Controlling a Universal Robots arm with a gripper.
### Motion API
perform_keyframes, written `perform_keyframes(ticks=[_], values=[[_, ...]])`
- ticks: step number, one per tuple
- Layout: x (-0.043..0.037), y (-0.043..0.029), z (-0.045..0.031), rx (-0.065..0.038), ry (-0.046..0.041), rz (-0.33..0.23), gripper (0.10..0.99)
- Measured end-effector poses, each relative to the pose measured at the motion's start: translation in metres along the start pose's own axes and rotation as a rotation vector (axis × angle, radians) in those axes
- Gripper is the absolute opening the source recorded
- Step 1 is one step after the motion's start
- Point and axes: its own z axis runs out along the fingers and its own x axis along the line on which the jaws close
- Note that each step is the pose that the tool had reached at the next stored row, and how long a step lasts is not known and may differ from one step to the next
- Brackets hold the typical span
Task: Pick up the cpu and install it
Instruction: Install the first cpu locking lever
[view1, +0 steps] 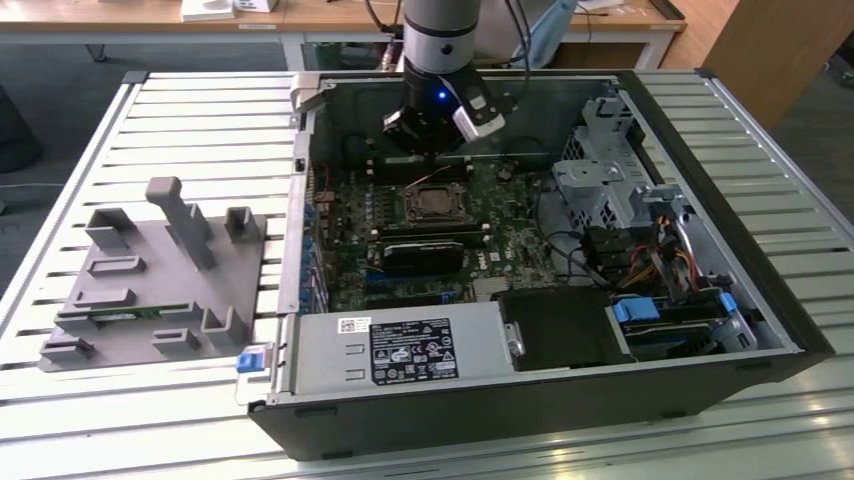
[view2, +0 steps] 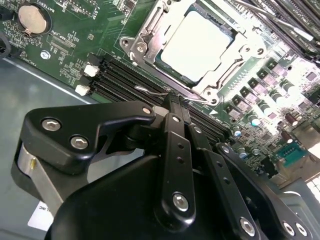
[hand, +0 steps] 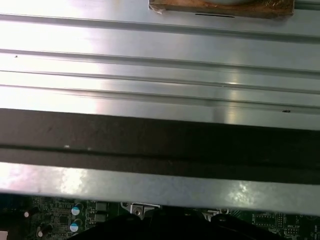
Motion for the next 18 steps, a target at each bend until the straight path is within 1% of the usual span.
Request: perform_keyframes(ticks=[8, 14, 18], values=[[-0.0048, 0.0018, 0.0022, 0.000, 0.0000, 0.000, 0.106], [-0.0125, 0.0016, 0.0045, 0.001, 0.0002, 0.000, 0.106], [-0.0163, 0.0012, 0.0073, 0.001, 0.0001, 0.000, 0.106]])
